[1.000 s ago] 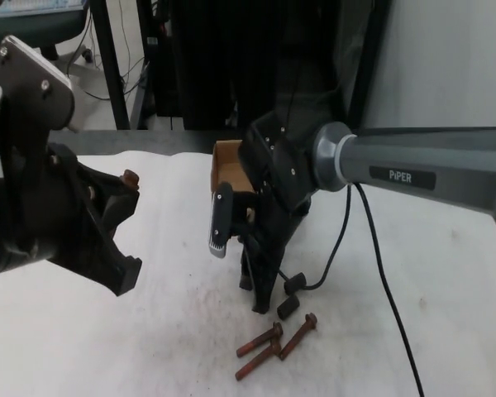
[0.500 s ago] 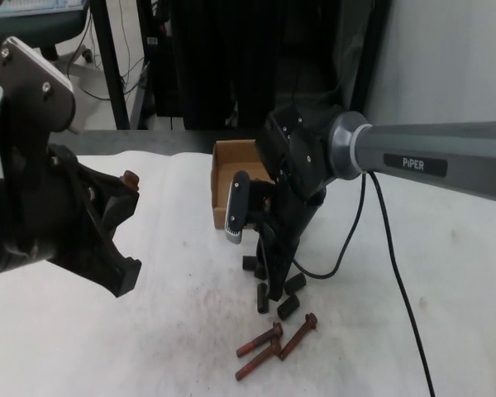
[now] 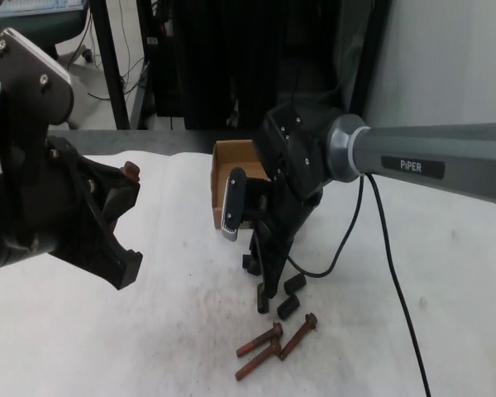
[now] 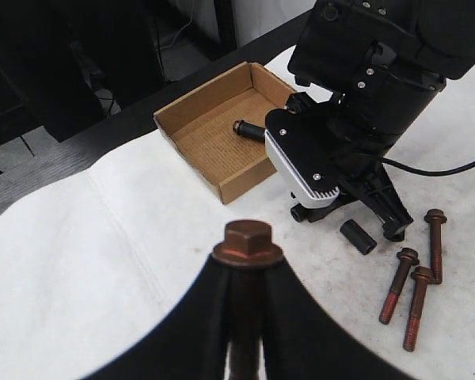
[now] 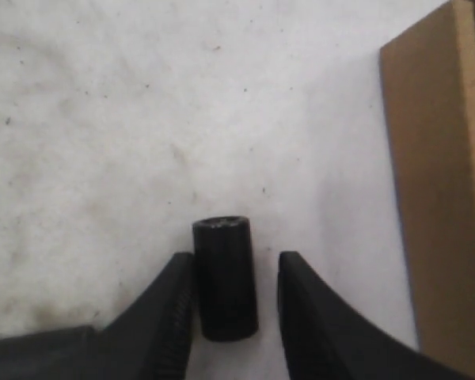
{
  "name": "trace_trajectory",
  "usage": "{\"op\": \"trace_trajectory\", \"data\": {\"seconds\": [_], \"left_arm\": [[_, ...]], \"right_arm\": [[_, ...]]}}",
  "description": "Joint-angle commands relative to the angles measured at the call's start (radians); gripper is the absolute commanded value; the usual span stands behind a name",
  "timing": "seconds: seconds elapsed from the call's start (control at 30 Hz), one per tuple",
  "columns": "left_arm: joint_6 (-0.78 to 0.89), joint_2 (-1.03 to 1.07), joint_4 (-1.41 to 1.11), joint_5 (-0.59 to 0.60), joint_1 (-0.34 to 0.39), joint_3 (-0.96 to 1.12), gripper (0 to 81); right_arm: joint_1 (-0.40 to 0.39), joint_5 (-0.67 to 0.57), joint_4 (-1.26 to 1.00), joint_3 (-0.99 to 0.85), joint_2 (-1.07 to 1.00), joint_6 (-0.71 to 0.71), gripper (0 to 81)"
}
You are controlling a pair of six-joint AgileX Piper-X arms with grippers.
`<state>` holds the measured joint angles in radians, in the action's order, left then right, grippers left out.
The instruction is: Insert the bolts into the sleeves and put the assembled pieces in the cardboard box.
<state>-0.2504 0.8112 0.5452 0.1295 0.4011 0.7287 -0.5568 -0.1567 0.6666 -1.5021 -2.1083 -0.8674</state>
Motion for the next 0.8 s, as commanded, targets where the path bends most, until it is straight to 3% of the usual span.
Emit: {"op": "trace_trajectory", "data": {"seconds": [0.0,0.13,0.3,0.57,0.67,0.77], "left_arm": [[-0.005,-0.010,-0.019,0.006,-0.001,0.006,0.1],[-0.005,-0.010,-0.019,0.006,-0.001,0.006,0.1],[-0.005,-0.010,-0.019,0.006,-0.001,0.006,0.1],[0.055,-0.012,-0.082,0.006,-0.001,0.006,0.1],[0.132,-0.015,-0.190,0.027,-0.001,0.006,0.1],[0.200,-0.015,-0.334,0.152,-0.001,0.006,0.1]], "right_arm": [[-0.004,-0.021,-0.005,-0.004,0.001,-0.009,33.2],[-0.004,-0.021,-0.005,-0.004,0.001,-0.009,30.2],[-0.004,-0.023,0.021,-0.004,0.001,0.023,0.6],[-0.004,-0.038,0.041,-0.004,0.079,0.331,0.8],[0.000,-0.139,0.041,-0.004,0.162,0.421,0.8],[0.001,-0.295,0.041,-0.004,0.268,0.492,0.8]]}}
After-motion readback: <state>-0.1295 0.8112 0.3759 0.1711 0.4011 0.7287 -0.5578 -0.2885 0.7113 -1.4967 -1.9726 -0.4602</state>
